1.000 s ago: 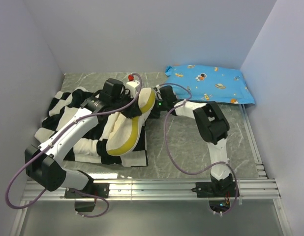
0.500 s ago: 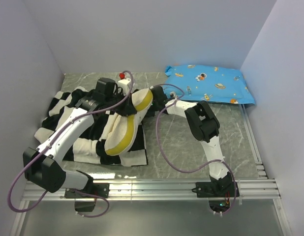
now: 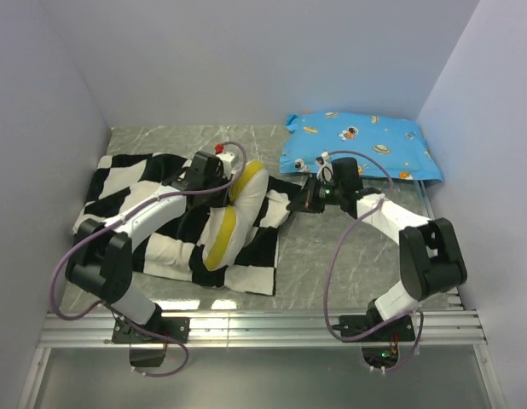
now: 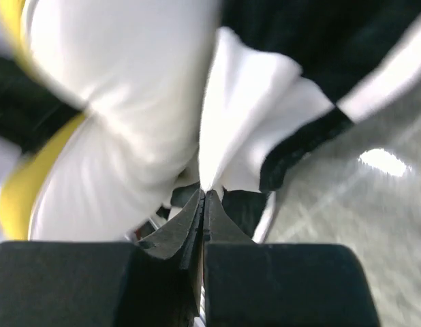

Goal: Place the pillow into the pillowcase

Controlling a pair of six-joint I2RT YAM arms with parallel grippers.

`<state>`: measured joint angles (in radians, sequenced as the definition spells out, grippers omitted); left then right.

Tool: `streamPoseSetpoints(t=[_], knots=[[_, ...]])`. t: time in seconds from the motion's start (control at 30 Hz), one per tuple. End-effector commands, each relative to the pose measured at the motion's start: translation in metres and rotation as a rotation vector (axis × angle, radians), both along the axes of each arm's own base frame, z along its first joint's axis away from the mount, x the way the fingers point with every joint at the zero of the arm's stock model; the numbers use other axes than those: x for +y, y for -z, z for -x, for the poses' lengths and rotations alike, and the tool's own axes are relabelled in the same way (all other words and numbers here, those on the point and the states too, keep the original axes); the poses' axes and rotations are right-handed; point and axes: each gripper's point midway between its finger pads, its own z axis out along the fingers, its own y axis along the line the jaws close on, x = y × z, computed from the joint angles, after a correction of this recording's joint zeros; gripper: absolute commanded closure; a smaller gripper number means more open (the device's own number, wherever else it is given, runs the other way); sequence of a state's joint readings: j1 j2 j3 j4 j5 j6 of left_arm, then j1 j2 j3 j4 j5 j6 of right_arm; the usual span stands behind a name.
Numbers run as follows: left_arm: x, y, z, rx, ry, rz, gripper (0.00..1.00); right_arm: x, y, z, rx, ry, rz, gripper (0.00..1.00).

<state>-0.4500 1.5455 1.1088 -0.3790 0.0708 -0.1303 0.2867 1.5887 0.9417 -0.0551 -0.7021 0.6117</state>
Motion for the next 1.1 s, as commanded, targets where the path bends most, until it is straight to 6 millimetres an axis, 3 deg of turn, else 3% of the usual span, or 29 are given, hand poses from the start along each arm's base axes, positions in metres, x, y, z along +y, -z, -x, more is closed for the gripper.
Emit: streamPoseSetpoints(t=[0.0, 0.1, 0.2, 0.33, 0.4, 0.47, 0.53, 0.63, 0.67, 0.7, 0.87, 0.9, 1.03, 1.07], knots=[[0.033, 0.040, -0.002, 0.034, -0.044, -0.168, 1.00, -0.013, 0.011, 0.034, 0.028, -0.075, 0.005, 1.00], [-0.007, 0.037, 0.025, 0.072, 0.200, -0.092, 1.00, -0.014, 0.018, 0.021, 0.017, -0.066, 0.027, 1.00], [-0.032, 0.035, 0.065, 0.129, 0.417, -0.039, 0.97, -0.010, 0.030, 0.022, 0.093, -0.131, 0.049, 1.00], [-0.046, 0.023, 0.106, 0.181, 0.577, 0.068, 0.45, -0.015, 0.044, 0.028, 0.128, -0.136, 0.066, 1.00], [-0.052, 0.001, 0.110, 0.135, 0.590, 0.131, 0.38, -0.013, 0.047, 0.031, 0.151, -0.140, 0.054, 1.00], [-0.056, -0.033, 0.103, 0.051, 0.537, 0.185, 0.33, -0.013, 0.050, 0.032, 0.151, -0.149, 0.047, 1.00], [-0.059, -0.067, 0.077, -0.072, 0.446, 0.220, 0.21, -0.012, 0.051, 0.033, 0.150, -0.162, 0.046, 1.00], [-0.062, -0.116, 0.046, -0.173, 0.381, 0.283, 0.16, -0.011, 0.051, 0.035, 0.147, -0.180, 0.043, 1.00], [-0.064, -0.111, 0.047, -0.150, 0.388, 0.287, 0.16, -0.010, 0.052, 0.036, 0.153, -0.185, 0.043, 1.00], [-0.067, -0.121, 0.040, -0.174, 0.396, 0.299, 0.16, -0.009, 0.052, 0.037, 0.153, -0.191, 0.040, 1.00], [-0.077, -0.084, 0.009, -0.086, 0.356, 0.255, 0.14, 0.001, 0.051, 0.057, 0.146, -0.271, 0.042, 1.00], [-0.082, -0.086, 0.005, -0.091, 0.364, 0.272, 0.14, 0.003, 0.052, 0.062, 0.153, -0.285, 0.035, 1.00], [-0.113, -0.059, 0.004, -0.092, 0.440, 0.213, 0.12, 0.001, 0.057, 0.066, 0.157, -0.293, 0.045, 1.00], [-0.125, -0.039, 0.005, -0.074, 0.483, 0.160, 0.12, 0.001, 0.057, 0.066, 0.159, -0.295, 0.045, 1.00]])
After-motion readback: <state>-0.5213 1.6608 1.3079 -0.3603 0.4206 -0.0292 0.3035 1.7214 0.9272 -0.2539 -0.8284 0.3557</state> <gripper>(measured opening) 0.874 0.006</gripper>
